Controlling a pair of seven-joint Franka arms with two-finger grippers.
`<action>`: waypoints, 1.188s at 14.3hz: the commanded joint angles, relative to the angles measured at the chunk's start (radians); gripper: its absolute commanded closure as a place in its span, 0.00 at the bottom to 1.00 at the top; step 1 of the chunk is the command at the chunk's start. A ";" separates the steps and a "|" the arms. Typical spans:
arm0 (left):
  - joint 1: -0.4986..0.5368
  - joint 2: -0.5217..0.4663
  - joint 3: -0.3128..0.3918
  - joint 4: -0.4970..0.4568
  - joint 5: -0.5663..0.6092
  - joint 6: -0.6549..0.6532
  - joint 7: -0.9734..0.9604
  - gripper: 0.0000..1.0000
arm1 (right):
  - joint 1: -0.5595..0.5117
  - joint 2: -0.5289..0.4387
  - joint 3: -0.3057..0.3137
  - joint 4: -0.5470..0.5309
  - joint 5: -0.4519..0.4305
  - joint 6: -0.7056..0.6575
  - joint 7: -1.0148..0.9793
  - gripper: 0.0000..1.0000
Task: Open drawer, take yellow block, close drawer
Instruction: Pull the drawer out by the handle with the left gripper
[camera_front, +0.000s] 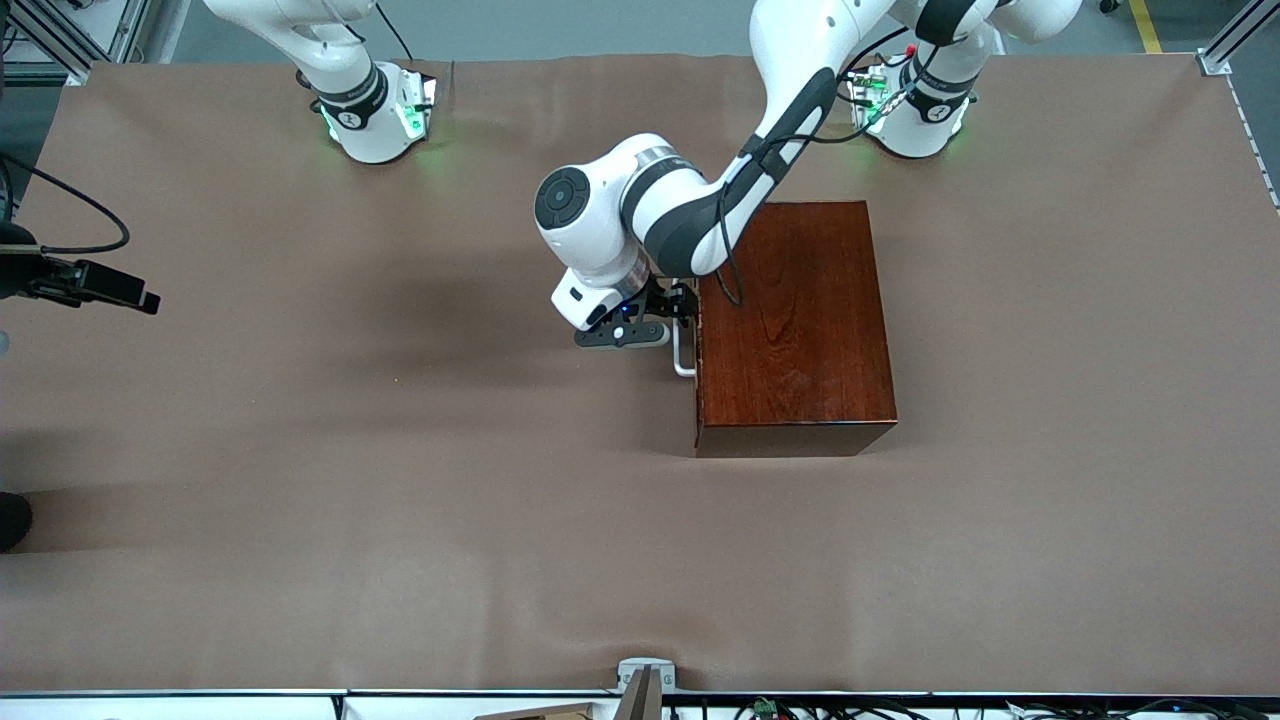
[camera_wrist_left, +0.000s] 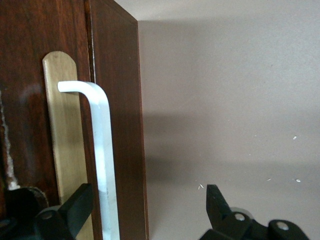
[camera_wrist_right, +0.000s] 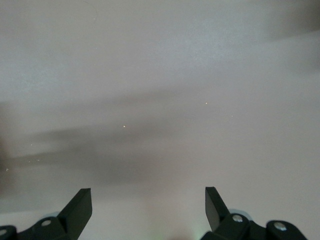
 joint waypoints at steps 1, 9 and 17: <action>-0.013 0.018 0.012 0.016 0.020 0.001 -0.055 0.00 | -0.004 0.001 -0.003 0.010 0.015 -0.001 0.017 0.00; -0.035 0.018 0.000 0.020 -0.005 0.098 -0.095 0.00 | -0.009 0.002 -0.003 0.009 0.015 -0.001 0.015 0.00; -0.035 0.038 -0.003 0.019 -0.057 0.204 -0.088 0.00 | -0.008 0.001 -0.003 0.009 0.015 0.000 0.062 0.00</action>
